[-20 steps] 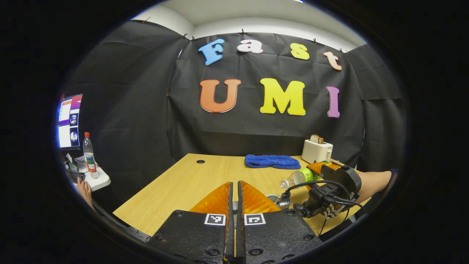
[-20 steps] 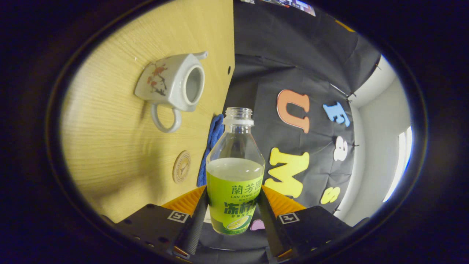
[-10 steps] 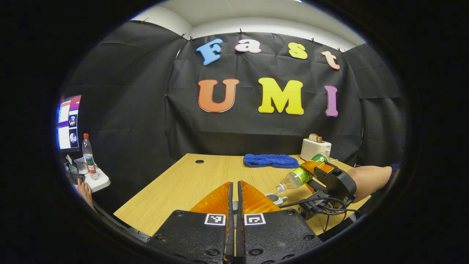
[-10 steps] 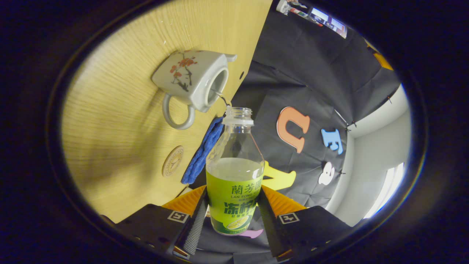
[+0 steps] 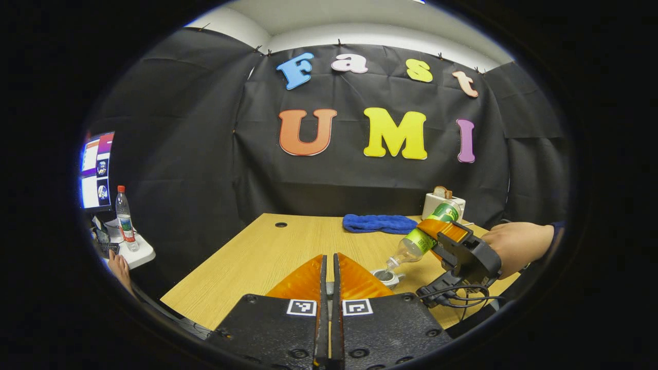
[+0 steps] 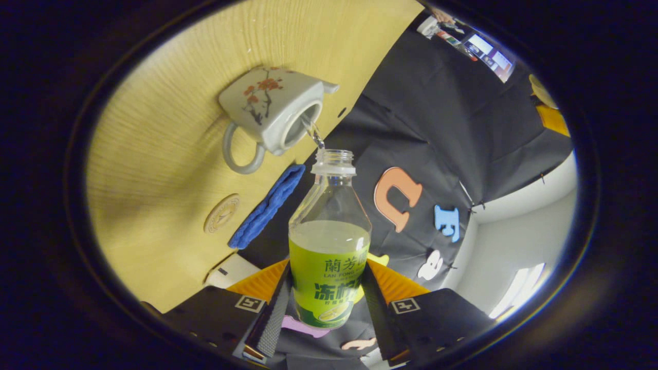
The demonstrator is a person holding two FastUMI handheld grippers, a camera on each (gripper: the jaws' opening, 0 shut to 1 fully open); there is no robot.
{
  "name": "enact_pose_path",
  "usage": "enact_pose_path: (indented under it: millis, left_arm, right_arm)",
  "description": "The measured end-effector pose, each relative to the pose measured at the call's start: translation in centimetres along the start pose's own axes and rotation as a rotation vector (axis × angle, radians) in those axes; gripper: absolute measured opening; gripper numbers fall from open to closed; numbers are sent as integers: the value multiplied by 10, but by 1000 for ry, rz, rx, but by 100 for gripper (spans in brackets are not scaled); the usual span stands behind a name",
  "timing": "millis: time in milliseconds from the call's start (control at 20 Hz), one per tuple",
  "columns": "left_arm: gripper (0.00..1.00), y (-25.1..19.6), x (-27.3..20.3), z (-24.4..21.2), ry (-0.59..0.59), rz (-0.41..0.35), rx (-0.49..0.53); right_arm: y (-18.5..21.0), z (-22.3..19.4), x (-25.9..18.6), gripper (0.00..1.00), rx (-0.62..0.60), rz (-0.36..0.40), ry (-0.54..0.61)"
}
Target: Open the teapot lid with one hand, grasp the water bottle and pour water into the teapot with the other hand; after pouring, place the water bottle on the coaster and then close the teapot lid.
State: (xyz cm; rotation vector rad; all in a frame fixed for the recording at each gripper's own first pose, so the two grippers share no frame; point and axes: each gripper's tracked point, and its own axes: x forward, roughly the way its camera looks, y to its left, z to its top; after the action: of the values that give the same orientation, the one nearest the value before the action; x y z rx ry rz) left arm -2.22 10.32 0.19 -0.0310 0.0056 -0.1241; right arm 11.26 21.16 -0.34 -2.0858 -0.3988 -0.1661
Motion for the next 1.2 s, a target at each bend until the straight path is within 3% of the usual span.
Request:
enact_pose_path:
  millis: [600, 900, 1200]
  left_arm:
    - [5, -2, 0, -1, 11, -5, 12]
    - [4, -1, 0, -2, 15, -3, 5]
    - [4, 0, 1, -4, 19, 1, 10]
  right_arm:
    - [-37, -18, 8, 73, -168, -95, 1]
    - [-43, -7, 8, 75, -210, -141, -17]
    - [-37, -1, 9, 74, -208, -136, -26]
